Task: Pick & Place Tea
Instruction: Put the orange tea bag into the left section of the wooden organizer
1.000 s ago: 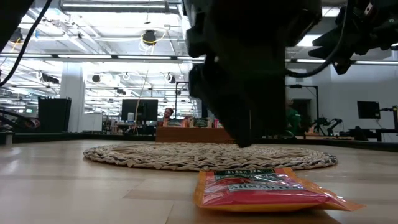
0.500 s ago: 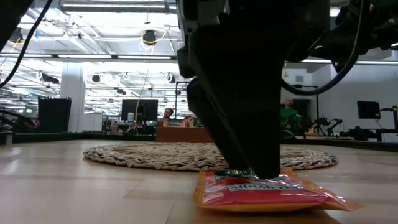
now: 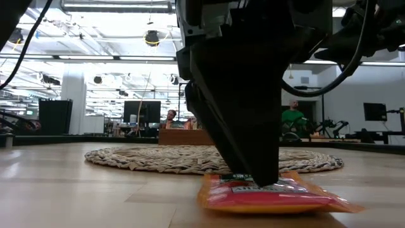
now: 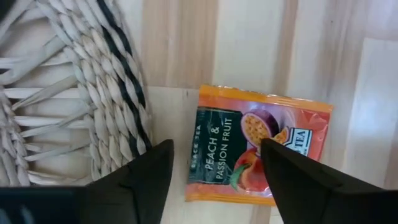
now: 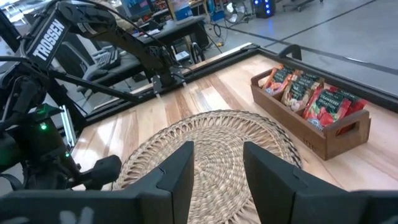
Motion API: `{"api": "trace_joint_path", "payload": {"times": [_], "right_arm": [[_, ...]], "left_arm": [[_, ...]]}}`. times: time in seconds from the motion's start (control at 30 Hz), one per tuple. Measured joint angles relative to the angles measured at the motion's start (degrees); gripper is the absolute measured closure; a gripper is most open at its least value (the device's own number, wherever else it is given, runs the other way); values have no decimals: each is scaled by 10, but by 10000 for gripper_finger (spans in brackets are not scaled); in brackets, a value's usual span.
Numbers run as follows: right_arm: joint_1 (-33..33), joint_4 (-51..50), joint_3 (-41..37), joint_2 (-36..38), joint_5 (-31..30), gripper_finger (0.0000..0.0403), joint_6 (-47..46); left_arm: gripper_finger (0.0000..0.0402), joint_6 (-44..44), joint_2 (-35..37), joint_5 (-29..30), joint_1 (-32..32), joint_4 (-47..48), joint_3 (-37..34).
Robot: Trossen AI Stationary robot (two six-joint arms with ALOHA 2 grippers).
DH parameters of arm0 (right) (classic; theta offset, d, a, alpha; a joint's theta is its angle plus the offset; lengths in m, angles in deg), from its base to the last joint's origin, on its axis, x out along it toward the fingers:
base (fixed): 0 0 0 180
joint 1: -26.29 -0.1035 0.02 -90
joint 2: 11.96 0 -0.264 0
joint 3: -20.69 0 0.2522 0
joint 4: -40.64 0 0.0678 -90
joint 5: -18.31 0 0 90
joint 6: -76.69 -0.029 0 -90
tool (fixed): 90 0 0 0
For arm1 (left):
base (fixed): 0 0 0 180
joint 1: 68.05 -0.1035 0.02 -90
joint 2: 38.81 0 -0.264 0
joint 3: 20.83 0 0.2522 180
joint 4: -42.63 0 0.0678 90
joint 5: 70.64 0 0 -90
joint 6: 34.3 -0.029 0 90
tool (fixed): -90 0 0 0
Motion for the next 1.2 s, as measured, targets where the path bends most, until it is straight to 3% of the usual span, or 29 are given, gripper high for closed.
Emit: {"api": "trace_joint_path", "payload": {"times": [0.2,0.63,1.2], "right_arm": [[0,-3,0,0,0,273,0],[0,-7,0,0,0,273,0],[0,-7,0,0,0,273,0]], "left_arm": [[195,16,-13,5,2,-2,4],[208,44,-15,8,6,-4,2],[306,82,-16,31,6,6,23]]}}
